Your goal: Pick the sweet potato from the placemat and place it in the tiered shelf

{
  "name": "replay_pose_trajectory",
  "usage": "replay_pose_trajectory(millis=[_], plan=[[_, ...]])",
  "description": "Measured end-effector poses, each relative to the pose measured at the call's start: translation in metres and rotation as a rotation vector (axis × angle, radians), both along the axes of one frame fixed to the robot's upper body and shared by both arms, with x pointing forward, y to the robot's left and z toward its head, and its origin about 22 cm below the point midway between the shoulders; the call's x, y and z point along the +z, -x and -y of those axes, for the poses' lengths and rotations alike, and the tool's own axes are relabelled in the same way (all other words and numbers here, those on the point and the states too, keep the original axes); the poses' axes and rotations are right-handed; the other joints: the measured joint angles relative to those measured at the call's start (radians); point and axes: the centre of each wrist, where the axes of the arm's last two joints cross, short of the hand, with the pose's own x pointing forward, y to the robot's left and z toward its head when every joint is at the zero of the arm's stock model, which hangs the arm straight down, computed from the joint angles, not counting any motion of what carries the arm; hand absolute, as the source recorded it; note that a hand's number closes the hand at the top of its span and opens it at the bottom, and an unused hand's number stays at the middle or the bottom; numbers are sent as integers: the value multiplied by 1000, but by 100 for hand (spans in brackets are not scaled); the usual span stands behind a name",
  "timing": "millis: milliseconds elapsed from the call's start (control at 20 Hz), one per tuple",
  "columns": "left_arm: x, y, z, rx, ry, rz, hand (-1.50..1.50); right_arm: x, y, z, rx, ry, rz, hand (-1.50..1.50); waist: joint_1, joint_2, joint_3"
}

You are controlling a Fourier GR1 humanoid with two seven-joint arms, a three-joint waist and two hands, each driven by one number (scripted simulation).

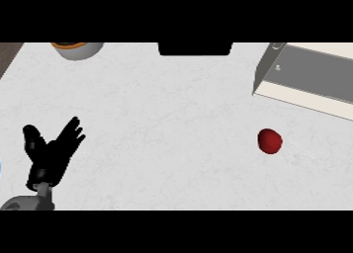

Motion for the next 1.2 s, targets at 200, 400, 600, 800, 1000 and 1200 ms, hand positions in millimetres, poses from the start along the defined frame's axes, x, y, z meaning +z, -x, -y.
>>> replay_pose_trajectory(millis=[200,400,600,800,1000,1200], plan=[[-2,0,7,-5,-8,13,0,28,-12,22,-46,-21,14,150,5,1,1],[0,1,6,-14,-4,19,0,45,-27,48,-82,-17,-7,150,10,2,1],[1,2,3,-17,0,16,0,49,-46,65,-97,-10,-38,150,13,4,0],[-3,1,4,-21,-8,23,0,51,-62,89,-76,10,-85,150,15,4,2],[-1,-1,8,-20,-13,21,0,40,-80,99,-60,46,-113,150,17,5,3],[-2,-1,5,-19,-12,17,0,24,-98,112,-67,68,-124,150,19,6,2]])
